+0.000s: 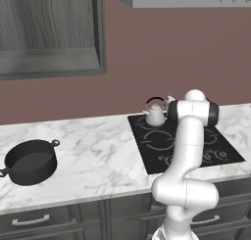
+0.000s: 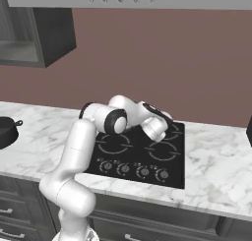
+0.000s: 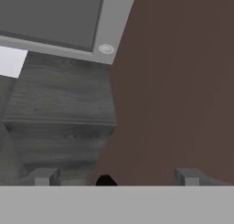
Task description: Pick the kettle from the cabinet and place it on a stove burner. Then pick the pot from the counter and place it on another stove burner. Finally, turn both burners on.
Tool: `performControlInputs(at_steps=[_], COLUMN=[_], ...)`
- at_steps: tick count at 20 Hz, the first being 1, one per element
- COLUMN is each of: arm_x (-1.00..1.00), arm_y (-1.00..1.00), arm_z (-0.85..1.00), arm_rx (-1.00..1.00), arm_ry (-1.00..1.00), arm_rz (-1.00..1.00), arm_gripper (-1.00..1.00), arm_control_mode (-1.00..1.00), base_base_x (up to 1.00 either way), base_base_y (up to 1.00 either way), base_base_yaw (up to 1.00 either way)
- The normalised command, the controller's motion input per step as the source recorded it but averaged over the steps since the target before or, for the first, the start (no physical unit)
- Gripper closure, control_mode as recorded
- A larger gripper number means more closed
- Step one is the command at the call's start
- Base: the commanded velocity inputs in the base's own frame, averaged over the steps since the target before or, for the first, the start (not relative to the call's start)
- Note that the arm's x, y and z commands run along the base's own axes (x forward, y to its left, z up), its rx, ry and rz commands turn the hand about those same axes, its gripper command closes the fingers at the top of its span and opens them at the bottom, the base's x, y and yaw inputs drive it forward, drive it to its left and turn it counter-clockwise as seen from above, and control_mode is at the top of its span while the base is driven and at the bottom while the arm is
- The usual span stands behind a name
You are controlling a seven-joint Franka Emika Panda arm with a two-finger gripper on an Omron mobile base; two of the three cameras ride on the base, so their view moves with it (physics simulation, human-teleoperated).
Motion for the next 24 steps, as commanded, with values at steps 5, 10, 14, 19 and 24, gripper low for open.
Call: performControlInputs(at_steps=[5,10,14,19,24], arm_x=[0.0,0.0,-0.03,-0.14,-0.14], arm_y=[-0.43,-0.19,-0.02,-0.21,-0.26], arm_z=[-0.28,-0.29,-0.24,-0.06,0.0], arm_rx=[0.0,0.0,0.0,0.0,0.0], arm_ry=[-0.01,-0.04,-0.05,-0.07,-0.09], arm_rz=[0.0,0.0,0.0,0.0,0.0], arm_gripper=[-1.0,-1.0,-1.0,-1.0,-1.0], arm_control_mode=[-1.0,-1.0,-1.0,-1.0,-1.0], base_base_x=[0.0,0.0,0.0,0.0,0.0], base_base_y=[0.0,0.0,0.0,0.0,0.0], base_base_yaw=[0.0,0.0,0.0,0.0,0.0])
